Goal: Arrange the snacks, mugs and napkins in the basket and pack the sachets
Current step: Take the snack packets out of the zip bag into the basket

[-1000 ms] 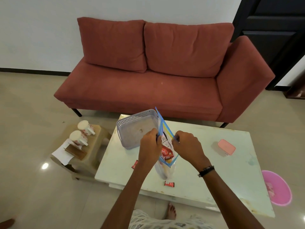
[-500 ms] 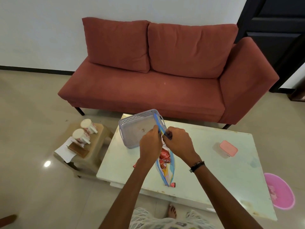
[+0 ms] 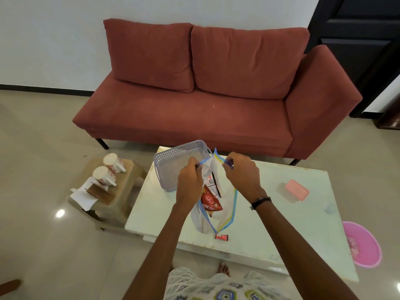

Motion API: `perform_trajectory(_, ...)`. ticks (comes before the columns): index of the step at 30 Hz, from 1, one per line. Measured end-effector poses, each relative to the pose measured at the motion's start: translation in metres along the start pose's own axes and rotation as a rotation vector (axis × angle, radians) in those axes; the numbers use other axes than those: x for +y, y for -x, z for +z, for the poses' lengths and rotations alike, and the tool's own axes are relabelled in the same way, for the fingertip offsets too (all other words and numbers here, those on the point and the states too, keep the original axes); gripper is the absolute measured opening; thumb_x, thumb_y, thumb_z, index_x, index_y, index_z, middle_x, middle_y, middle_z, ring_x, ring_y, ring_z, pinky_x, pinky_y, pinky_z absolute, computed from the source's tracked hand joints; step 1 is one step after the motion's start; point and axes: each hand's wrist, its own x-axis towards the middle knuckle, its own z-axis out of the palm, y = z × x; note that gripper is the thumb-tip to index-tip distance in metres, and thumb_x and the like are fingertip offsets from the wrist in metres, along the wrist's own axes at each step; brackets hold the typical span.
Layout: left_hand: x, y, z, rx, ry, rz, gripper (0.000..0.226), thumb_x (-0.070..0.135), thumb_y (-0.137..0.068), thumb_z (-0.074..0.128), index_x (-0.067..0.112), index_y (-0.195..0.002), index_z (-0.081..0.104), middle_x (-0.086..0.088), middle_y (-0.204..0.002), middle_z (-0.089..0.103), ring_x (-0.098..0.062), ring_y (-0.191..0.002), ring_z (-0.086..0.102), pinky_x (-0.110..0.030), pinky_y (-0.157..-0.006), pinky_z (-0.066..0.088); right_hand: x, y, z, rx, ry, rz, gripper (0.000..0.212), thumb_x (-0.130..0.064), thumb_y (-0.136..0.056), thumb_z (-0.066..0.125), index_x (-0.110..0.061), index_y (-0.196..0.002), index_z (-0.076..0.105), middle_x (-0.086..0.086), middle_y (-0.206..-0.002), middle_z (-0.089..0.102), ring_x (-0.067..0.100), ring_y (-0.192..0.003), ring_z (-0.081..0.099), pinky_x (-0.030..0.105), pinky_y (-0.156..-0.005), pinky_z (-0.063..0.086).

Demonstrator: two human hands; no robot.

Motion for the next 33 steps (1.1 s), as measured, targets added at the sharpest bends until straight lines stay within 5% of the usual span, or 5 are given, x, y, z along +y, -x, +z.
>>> perform_trajectory(5, -0.007, -0.007, -0.009, 0.058, 0.070, -0.042, 0.015, 0.012, -0.096, 0.045, 0.000, -0.090, 0.052, -0.006, -0.077, 0.054, -0.021, -0.070, 0.051, -0.031, -0.060, 0.040, 0.008, 0.002, -0.007, 0.040, 0.059, 0.074, 0.009, -0.012, -0.091, 0.052, -0.009, -0.096, 0.059, 0.009, -0.099, 0.064, 0.028, -0.086, 0.060, 0.033, -0.065, 0.043)
perform_trajectory(10, -0.004, -0.004, -0.008, 0.066, 0.117, -0.084, 0.014, 0.013, -0.096, 0.044, 0.008, -0.084, 0.045, -0.006, -0.076, 0.052, -0.018, -0.068, 0.048, -0.017, -0.050, 0.034, -0.010, 0.029, -0.001, 0.206, -0.028, -0.187, 0.007, -0.002, -0.085, 0.057, -0.007, -0.090, 0.059, 0.009, -0.093, 0.060, 0.026, -0.083, 0.056, 0.032, -0.059, 0.042)
perform_trajectory(15, 0.002, 0.001, -0.007, 0.070, 0.106, -0.076, 0.011, 0.015, -0.097, 0.045, 0.009, -0.089, 0.046, -0.005, -0.084, 0.053, -0.016, -0.076, 0.052, -0.016, -0.058, 0.043, -0.010, 0.031, 0.046, -0.406, 0.215, -0.084, 0.014, -0.009, -0.089, 0.054, -0.001, -0.095, 0.063, 0.018, -0.100, 0.066, 0.030, -0.084, 0.061, 0.032, -0.068, 0.045)
perform_trajectory(19, 0.007, 0.010, -0.004, 0.088, 0.106, -0.061, 0.011, 0.016, -0.097, 0.044, 0.008, -0.091, 0.048, -0.005, -0.084, 0.053, -0.013, -0.073, 0.051, -0.002, -0.050, 0.040, -0.001, 0.017, 0.079, -0.583, 0.262, -0.013, 0.028, -0.016, -0.087, 0.061, -0.001, -0.110, 0.059, 0.019, -0.114, 0.063, 0.033, -0.104, 0.061, 0.036, -0.086, 0.050)
perform_trajectory(33, 0.009, 0.019, -0.003, 0.220, 0.247, -0.127, 0.012, 0.017, -0.097, 0.045, 0.011, -0.087, 0.045, 0.004, -0.074, 0.049, -0.005, -0.063, 0.051, 0.000, -0.052, 0.042, 0.002, 0.029, 0.120, -0.409, 0.195, -0.016, 0.035, -0.033, -0.099, 0.036, -0.008, -0.113, 0.057, 0.015, -0.107, 0.064, 0.032, -0.096, 0.062, 0.040, -0.086, 0.048)
